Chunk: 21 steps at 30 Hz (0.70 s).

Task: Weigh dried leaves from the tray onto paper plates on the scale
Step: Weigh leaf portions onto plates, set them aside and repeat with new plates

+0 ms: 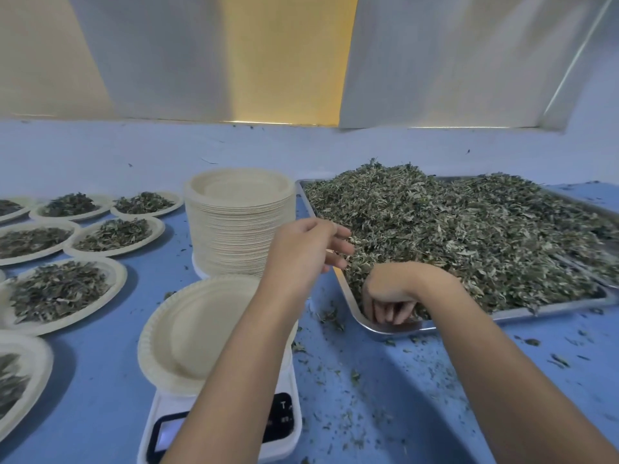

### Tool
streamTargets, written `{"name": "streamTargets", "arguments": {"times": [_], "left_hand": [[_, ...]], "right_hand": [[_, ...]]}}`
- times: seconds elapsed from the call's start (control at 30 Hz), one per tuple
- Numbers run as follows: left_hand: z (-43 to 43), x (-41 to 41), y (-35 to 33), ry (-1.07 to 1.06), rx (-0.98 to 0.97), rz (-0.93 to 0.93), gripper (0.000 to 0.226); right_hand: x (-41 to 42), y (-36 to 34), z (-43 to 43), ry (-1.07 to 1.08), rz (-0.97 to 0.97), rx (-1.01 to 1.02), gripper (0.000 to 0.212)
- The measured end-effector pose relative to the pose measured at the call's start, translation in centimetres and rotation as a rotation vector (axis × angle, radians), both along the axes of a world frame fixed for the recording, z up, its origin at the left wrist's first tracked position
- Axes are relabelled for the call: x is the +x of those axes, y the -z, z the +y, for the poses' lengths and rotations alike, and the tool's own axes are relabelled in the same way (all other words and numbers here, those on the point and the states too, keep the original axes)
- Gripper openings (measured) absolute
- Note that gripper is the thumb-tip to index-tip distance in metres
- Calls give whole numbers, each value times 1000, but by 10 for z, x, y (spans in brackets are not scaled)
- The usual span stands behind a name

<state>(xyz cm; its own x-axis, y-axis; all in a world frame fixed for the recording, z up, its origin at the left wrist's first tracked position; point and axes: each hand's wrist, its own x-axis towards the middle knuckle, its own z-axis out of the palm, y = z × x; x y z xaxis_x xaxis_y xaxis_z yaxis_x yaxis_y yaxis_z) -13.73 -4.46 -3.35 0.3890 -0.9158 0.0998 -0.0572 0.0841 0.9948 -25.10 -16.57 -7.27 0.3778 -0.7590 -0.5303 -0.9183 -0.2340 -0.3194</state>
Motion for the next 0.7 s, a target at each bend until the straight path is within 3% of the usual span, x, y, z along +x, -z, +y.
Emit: {"name": "streamTargets", "arguments": {"times": [0.07,0.17,0.33,0.43,0.5,0.57,0.7], "left_hand": [[0,2,-2,5,1,11,26],[-2,6,-4,4,-2,-6,26],[-2,17,-6,-12,-15,-12,26],[1,27,-7,-31,-36,20,26],[2,32,-8,-45,-53,39,26],[3,35,-9,-55,-65,53,26],[5,33,-8,-57,-56,59,27]], "right_hand": [[8,5,-7,22,-139,-130,32],[21,12,-21,-24,-184,-346,35],[38,25,-42,44,-258,-585,26],[38,28,-42,186,-324,-878,19],[37,29,-45,132,-361,-1018,21],[39,34,-52,-17,-366,-954,30],[41,50,-62,-159,-245,-640,45]]}}
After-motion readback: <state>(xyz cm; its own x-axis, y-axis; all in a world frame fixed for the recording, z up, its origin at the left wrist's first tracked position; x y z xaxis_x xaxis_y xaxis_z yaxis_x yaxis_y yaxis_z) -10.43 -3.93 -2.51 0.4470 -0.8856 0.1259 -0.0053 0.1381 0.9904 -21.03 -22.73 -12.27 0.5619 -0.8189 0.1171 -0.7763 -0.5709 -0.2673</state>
